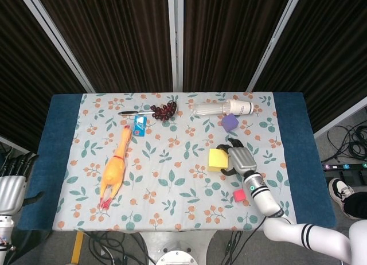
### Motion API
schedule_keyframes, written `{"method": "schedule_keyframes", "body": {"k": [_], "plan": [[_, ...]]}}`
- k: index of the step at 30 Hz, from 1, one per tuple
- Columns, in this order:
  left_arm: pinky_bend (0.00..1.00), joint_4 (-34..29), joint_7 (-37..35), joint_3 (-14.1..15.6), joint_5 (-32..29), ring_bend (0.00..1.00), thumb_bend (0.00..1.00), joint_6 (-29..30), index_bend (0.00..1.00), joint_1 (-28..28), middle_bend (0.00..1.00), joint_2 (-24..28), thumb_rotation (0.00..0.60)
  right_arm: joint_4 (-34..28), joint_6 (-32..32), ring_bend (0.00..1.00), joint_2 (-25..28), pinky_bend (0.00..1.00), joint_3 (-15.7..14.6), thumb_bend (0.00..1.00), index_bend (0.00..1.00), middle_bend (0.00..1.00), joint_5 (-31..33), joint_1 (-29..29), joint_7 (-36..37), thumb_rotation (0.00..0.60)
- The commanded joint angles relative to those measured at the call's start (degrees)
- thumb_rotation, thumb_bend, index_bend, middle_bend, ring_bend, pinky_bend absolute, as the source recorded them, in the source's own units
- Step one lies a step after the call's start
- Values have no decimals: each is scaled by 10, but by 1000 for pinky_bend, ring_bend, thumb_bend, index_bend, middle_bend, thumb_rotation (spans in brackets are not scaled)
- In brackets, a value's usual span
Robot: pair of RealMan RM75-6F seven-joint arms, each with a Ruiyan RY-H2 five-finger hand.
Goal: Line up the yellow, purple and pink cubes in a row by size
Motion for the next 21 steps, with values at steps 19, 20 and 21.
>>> {"method": "schedule_keyframes", "body": {"k": [19, 20, 21], "plan": [[120, 0, -3, 6, 2, 104, 21, 12, 161, 13, 189, 4, 600, -35, -29, 52, -48, 0, 50, 156, 261, 306, 77, 117, -63, 600], [120, 1, -4, 6, 2, 104, 21, 13, 162, 14, 189, 4, 600, -30, -28, 52, -55, 0, 52, 156, 261, 305, 84, 124, -68, 600], [120, 1, -5, 7, 2, 104, 21, 13, 161, 15, 189, 4, 600, -22, -24, 52, -65, 0, 53, 156, 261, 302, 92, 133, -76, 600]]}}
